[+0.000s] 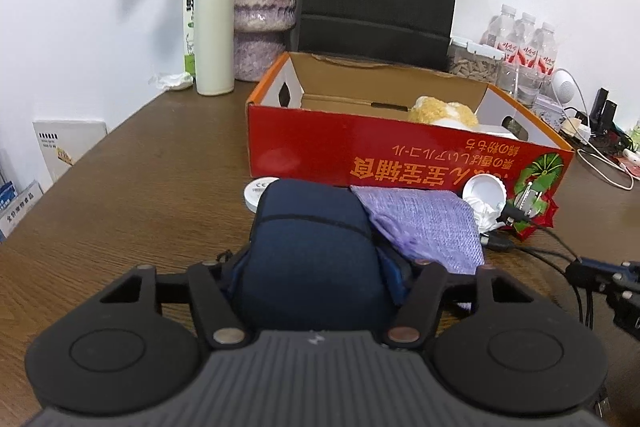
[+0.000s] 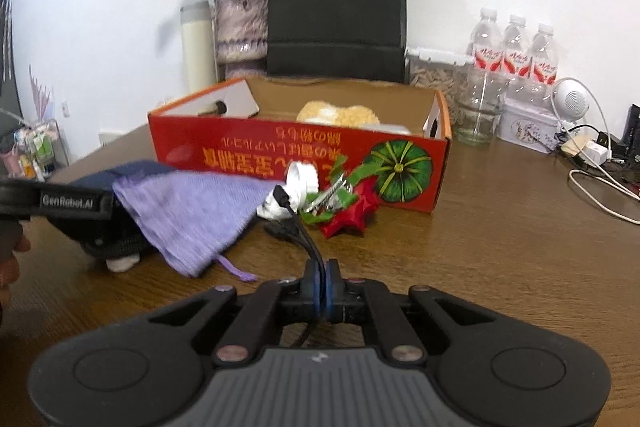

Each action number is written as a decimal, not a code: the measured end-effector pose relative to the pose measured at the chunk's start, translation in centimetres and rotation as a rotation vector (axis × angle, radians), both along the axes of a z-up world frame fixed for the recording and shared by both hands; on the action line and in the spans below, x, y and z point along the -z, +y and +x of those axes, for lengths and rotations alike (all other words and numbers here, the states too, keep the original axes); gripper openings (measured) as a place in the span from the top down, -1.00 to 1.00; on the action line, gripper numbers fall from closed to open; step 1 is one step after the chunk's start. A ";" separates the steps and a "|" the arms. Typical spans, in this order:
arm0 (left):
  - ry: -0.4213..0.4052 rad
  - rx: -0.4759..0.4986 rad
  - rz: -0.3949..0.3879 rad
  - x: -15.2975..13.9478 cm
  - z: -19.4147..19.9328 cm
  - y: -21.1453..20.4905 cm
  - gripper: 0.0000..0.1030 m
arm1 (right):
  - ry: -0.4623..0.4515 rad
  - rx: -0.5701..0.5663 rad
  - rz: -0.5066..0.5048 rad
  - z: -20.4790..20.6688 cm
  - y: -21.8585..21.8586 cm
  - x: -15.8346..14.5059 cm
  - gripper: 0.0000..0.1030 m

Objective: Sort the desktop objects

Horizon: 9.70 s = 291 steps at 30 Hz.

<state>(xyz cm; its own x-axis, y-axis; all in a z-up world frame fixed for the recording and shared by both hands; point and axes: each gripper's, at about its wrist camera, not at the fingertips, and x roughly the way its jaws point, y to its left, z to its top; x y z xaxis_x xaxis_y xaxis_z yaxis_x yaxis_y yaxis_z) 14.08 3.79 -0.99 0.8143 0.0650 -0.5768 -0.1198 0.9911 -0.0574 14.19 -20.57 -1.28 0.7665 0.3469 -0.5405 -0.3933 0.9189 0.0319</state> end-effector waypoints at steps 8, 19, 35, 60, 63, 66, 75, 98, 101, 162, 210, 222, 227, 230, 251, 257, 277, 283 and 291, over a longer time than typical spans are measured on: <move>-0.063 -0.004 0.034 -1.2 -2.0 0.4 -0.23 | -0.030 0.025 0.043 -1.0 -0.5 -1.0 0.97; -0.138 -0.003 0.054 -3.7 -3.6 0.5 -0.23 | -0.088 0.038 0.065 -2.4 -0.6 -3.1 0.97; -0.258 0.013 0.037 -7.3 -5.0 0.6 -0.23 | -0.196 0.048 0.078 -3.8 -0.6 -7.4 0.97; -0.411 0.103 -0.012 -13.9 0.4 -1.2 -0.23 | -0.406 0.045 0.085 2.5 1.0 -17.6 0.97; -0.417 0.105 -0.018 -14.1 2.1 -1.3 -0.23 | -0.400 0.059 0.090 5.2 1.4 -18.1 0.97; -0.412 0.103 -0.028 -13.8 4.2 -1.4 -0.23 | -0.384 0.064 0.087 7.9 1.9 -17.6 0.97; -0.344 0.094 -0.048 -10.5 10.8 -1.4 -0.23 | -0.284 0.082 0.107 15.9 3.2 -12.9 0.97; -0.139 0.068 -0.029 -3.9 18.2 -0.6 -0.23 | -0.111 0.107 0.100 22.4 3.4 -4.8 0.97; -0.113 0.068 -0.034 -3.4 18.5 -0.5 -0.23 | -0.091 0.106 0.088 22.7 3.7 -4.4 0.97; -0.138 0.006 0.033 -5.7 8.0 1.7 -1.00 | -0.026 0.114 0.015 11.0 1.1 -5.3 -1.00; 0.059 -0.013 0.084 1.0 8.3 5.3 -0.92 | 0.058 0.152 0.002 9.9 0.2 0.3 -1.00; 0.079 0.019 0.069 1.9 9.1 5.2 -0.54 | 0.055 0.114 0.001 10.1 0.8 0.6 -0.35; 0.068 0.021 0.065 2.0 8.9 5.1 -0.47 | 0.068 0.112 0.001 10.2 0.9 0.7 0.02; 0.063 0.022 0.068 2.0 8.9 4.9 -0.45 | 0.079 0.105 -0.008 10.2 1.1 0.8 0.07; 0.035 0.070 0.080 1.8 8.3 3.8 0.23 | 0.070 0.090 -0.042 9.9 1.5 0.7 0.18; 0.021 0.059 0.073 1.7 7.9 3.7 0.23 | 0.067 0.094 -0.030 9.8 1.4 0.8 0.25; -0.104 0.034 0.060 -1.0 4.3 2.8 0.23 | -0.033 0.077 -0.050 7.1 1.8 -0.4 0.29; -0.148 0.065 0.049 -2.0 2.5 1.6 0.23 | -0.061 0.050 -0.028 5.6 2.5 -1.3 0.30; -0.249 0.110 0.028 -5.0 1.4 0.0 0.22 | -0.161 -0.006 0.039 3.3 3.5 -4.9 0.30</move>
